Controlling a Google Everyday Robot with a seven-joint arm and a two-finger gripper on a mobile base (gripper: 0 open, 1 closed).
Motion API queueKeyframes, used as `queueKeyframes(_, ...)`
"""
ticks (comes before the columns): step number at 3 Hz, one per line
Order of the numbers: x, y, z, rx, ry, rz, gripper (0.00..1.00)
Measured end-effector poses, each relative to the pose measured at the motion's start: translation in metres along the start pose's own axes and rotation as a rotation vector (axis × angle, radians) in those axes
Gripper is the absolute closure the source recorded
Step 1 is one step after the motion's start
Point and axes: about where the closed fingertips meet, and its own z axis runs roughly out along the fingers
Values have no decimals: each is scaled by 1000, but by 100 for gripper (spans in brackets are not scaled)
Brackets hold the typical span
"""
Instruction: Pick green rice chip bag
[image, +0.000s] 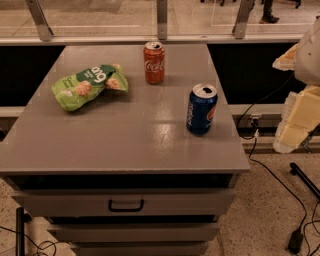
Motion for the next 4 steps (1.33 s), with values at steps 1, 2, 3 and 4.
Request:
queueKeyframes(1, 0, 0, 0, 0, 0, 0, 0)
queueKeyframes(2, -12, -9, -4, 4, -90, -8, 0)
queueKeyframes(3, -31, -18, -12, 70, -206, -50, 0)
queueKeyframes(4, -47, -29, -11, 175, -284, -80, 0)
